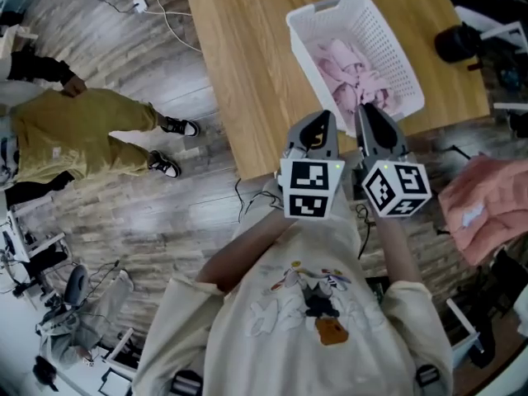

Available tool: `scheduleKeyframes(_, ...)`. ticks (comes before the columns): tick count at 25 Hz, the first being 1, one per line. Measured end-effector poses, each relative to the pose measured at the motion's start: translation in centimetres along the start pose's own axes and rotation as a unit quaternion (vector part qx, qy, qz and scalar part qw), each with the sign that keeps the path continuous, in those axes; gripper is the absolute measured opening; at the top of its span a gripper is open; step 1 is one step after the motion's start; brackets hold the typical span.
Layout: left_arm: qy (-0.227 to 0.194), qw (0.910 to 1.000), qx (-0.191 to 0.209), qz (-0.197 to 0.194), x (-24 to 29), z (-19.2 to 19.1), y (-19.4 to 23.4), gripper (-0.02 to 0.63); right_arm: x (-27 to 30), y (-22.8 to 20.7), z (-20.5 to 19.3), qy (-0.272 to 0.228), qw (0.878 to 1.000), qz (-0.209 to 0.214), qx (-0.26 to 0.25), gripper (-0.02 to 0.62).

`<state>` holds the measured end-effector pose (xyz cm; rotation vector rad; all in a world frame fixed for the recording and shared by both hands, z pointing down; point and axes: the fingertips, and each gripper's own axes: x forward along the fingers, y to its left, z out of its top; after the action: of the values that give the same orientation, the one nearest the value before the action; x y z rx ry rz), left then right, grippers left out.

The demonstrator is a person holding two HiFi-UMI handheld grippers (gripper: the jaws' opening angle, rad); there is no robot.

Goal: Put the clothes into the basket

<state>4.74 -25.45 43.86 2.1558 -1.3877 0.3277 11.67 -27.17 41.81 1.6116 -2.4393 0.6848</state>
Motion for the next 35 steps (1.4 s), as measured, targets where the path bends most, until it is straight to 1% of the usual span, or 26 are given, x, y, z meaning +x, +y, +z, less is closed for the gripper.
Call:
scheduleKeyframes(4,-0.010,0.9999,0.006,-0.011,-2.6,0.3,1.3,0.001,-0.3,3.2,0.2,-0.012,1.000,0.006,-0.015,0.067)
scheduleKeyframes(8,-0.015,0.9998,0.003,-0.015,-5.4,0.1,2.2,0.000,-1.6,5.9,-0.2,-0.016,1.000,0.007,-0.025,0.067)
scheduleKeyframes(13,-0.024,0.9994,0.008,-0.023,-6.7,0.2,2.5,0.001,-3.2,6.5,0.1,-0.030,0.999,0.001,-0.033,0.067)
scheduleKeyframes(17,-0.028,0.9995,0.001,-0.013,-7.8,-0.2,2.5,0.000,-4.6,6.5,-0.2,-0.028,0.999,0.007,-0.039,0.067)
scheduleKeyframes(22,-0.018,0.9997,-0.013,-0.004,-8.8,-1.9,0.7,0.000,-7.2,6.0,-1.1,-0.022,0.999,0.015,-0.039,0.067)
scheduleKeyframes(25,-0.023,0.9997,-0.010,-0.006,-9.7,-2.5,-1.2,0.000,-9.4,5.7,-1.2,-0.027,0.998,0.021,-0.043,0.067)
scheduleKeyframes(27,-0.019,0.9997,-0.007,-0.011,-10.5,-3.1,-2.5,0.001,-11.0,5.5,-1.6,-0.029,0.999,0.021,-0.039,0.067)
scheduleKeyframes(32,0.006,0.9994,-0.011,-0.031,-11.9,-5.0,-5.3,0.001,-14.6,5.0,-2.8,-0.027,0.999,0.021,-0.028,0.067)
scheduleKeyframes(35,0.020,0.9992,0.000,-0.036,-12.5,-6.4,-6.8,0.000,-16.2,4.8,-3.5,-0.028,0.999,0.021,-0.025,0.067)
